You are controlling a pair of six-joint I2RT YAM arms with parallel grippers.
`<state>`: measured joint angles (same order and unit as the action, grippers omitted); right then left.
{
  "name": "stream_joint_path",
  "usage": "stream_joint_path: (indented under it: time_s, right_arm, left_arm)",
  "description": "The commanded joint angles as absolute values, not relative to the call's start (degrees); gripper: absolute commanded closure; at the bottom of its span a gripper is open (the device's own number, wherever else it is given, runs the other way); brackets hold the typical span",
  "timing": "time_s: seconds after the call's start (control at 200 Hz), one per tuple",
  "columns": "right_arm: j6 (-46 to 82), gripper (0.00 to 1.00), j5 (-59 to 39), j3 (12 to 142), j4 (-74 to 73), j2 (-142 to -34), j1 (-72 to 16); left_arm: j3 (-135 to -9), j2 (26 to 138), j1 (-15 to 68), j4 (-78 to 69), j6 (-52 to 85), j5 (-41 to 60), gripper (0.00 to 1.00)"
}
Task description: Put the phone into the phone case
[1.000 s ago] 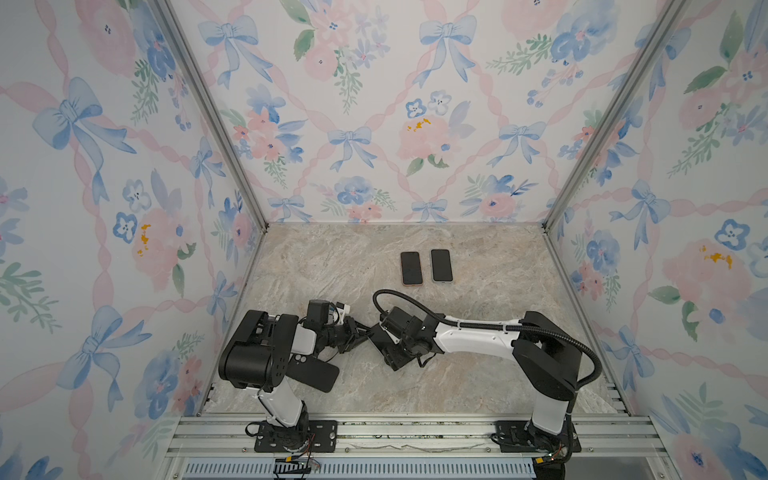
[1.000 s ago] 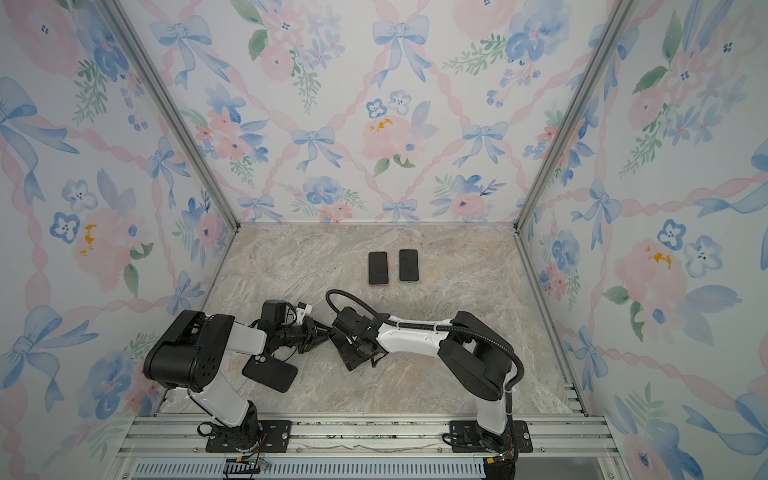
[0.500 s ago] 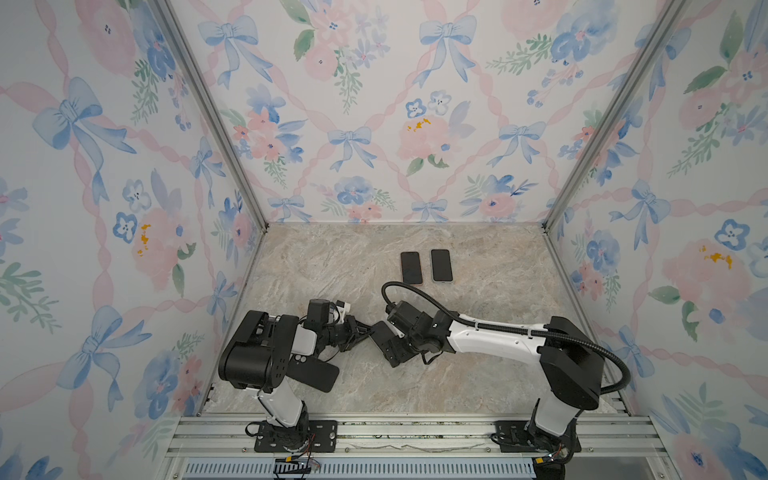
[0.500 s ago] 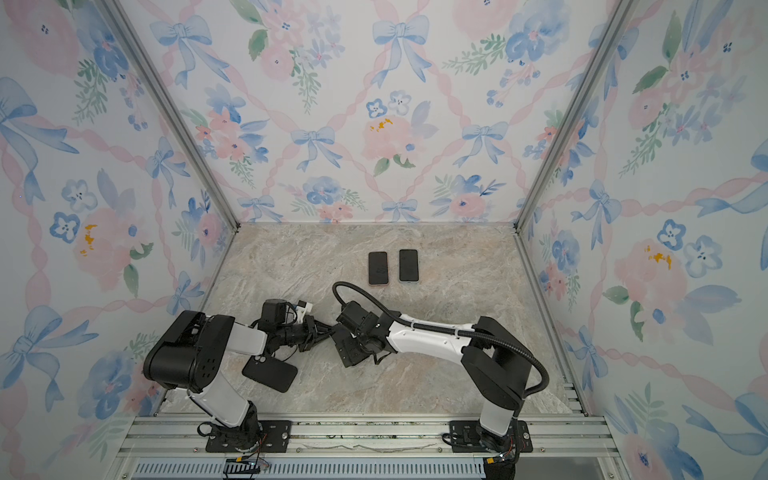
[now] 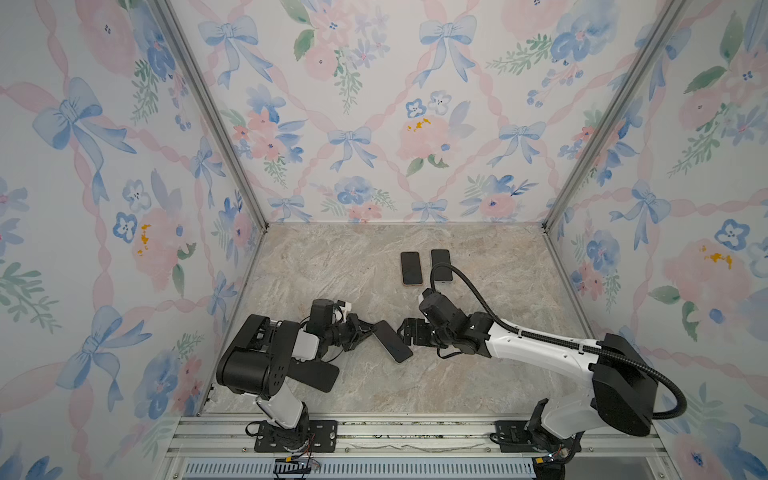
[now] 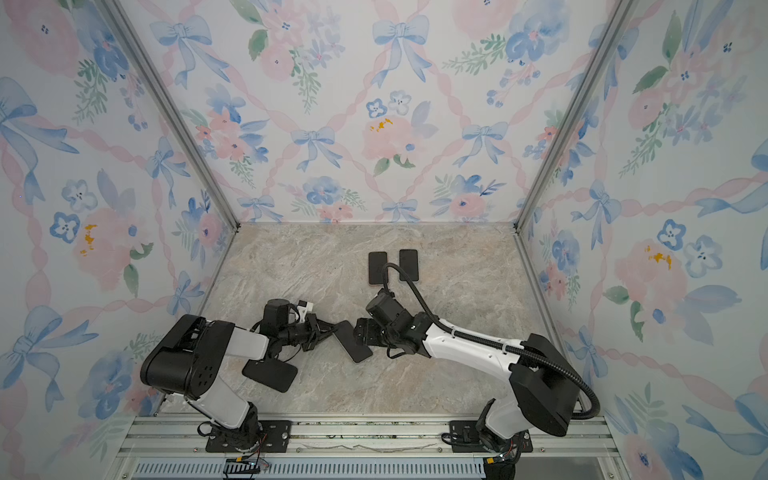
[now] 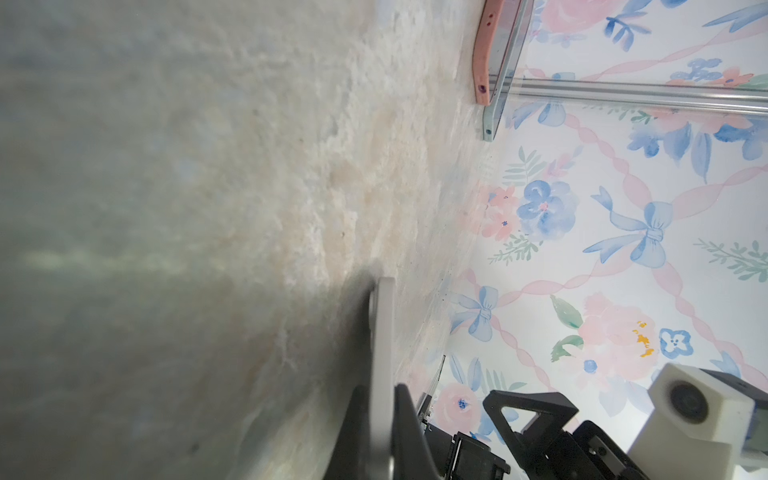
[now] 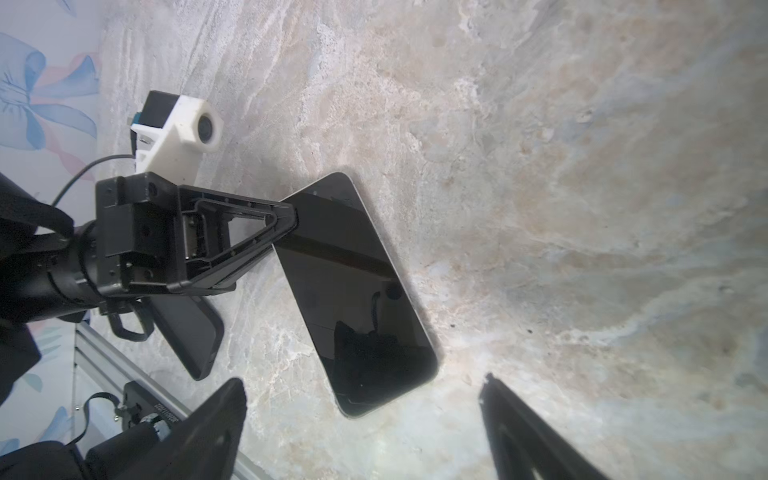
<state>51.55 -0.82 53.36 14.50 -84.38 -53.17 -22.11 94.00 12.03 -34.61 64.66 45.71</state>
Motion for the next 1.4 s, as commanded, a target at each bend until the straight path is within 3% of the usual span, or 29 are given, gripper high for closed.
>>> stream_joint_path:
  time_s: [0.0, 0.34, 0.615, 0.805, 1.07, 1.24, 1.395]
  right_arm:
    - [56.5, 0.11, -2.0, 50.4, 9.0, -81.8, -52.1]
    - [65.1, 0.12, -1.4, 43.2, 0.1, -77.6, -51.0]
    - [83.0, 0.20, -8.4, 28.4, -34.1, -78.3, -45.1]
    - [88.8, 0.27, -7.1, 23.7, -43.6, -79.0, -44.4]
    - [96.0, 0.35, -3.7, 16.7, -64.3, -86.6, -45.7]
    - [101.2, 0.35, -4.3, 14.9, -80.0, -98.8, -46.0]
    - [101.4, 0.34, -6.3, 17.1, -80.5, -101.5, -46.5]
  left_arm:
    - [-20.9, 93.7, 12.7, -34.8, 67.6, 42.4, 0.94]
    - [-17.2, 86.5, 13.8, -41.7, 74.4, 36.3, 0.97]
    - [-16.7, 83.1, 15.0, -47.6, 79.0, 31.9, 0.99]
    - [-15.6, 83.3, 15.1, -53.7, 81.7, 31.9, 0.99]
    - [-14.6, 80.8, 15.1, -55.4, 82.5, 31.1, 1.00]
    - [-14.0, 80.0, 15.7, -56.2, 83.1, 30.4, 1.00]
    - [-14.2, 80.0, 16.2, -56.5, 83.4, 30.4, 1.00]
